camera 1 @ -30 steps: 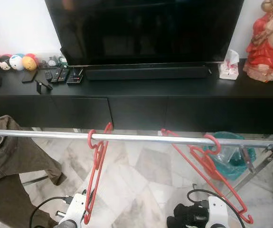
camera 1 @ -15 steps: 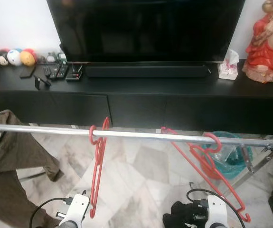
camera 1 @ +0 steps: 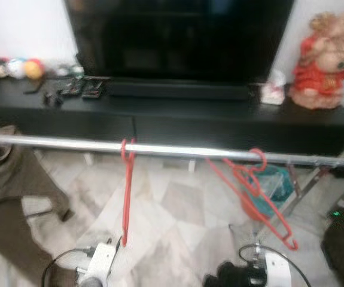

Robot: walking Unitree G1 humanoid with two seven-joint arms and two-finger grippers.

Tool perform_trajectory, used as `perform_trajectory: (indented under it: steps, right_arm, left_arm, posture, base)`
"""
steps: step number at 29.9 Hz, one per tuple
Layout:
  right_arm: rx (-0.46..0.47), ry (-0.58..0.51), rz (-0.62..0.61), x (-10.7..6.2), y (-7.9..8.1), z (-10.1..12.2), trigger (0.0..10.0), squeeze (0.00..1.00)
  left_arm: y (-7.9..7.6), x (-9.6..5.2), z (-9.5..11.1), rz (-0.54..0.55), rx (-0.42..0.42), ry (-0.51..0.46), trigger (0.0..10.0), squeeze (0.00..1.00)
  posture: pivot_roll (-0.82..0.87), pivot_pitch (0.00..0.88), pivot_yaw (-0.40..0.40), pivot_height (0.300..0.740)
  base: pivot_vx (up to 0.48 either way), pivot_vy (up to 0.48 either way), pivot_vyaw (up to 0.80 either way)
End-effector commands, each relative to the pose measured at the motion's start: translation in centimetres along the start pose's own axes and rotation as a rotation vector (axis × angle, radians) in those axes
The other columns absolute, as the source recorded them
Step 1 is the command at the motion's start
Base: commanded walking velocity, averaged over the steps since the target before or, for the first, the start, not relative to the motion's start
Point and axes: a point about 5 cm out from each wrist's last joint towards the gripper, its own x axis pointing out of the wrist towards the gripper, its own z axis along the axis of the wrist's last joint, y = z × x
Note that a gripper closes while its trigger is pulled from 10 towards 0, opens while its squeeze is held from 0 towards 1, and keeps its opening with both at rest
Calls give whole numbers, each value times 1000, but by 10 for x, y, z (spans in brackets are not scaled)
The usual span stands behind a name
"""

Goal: Hang hanger

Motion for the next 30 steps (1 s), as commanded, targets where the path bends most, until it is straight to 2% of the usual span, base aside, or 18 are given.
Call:
perform_trajectory:
  steps: [1, 12, 30]
  right_arm:
    - [-1, -17, 10, 1, 5, 4, 10000, 0]
    - [10, -22, 5, 1, 4, 3, 10000, 0]
    - [5, -76, 1, 4, 3, 21, 10000, 0]
  left_arm:
    - [6, 0, 3, 16, 9, -7, 10000, 0]
    - [9, 0, 2, 9, 35, -7, 10000, 0]
    - [12, 0, 2, 5, 42, -9, 10000, 0]
  posture:
    - [-68, 0, -7, 740]
    - [-64, 0, 17, 740]
    - [-63, 0, 23, 740]
  base:
    - [-244, 0, 0]
    - [-251, 0, 0]
    - [-282, 0, 0]
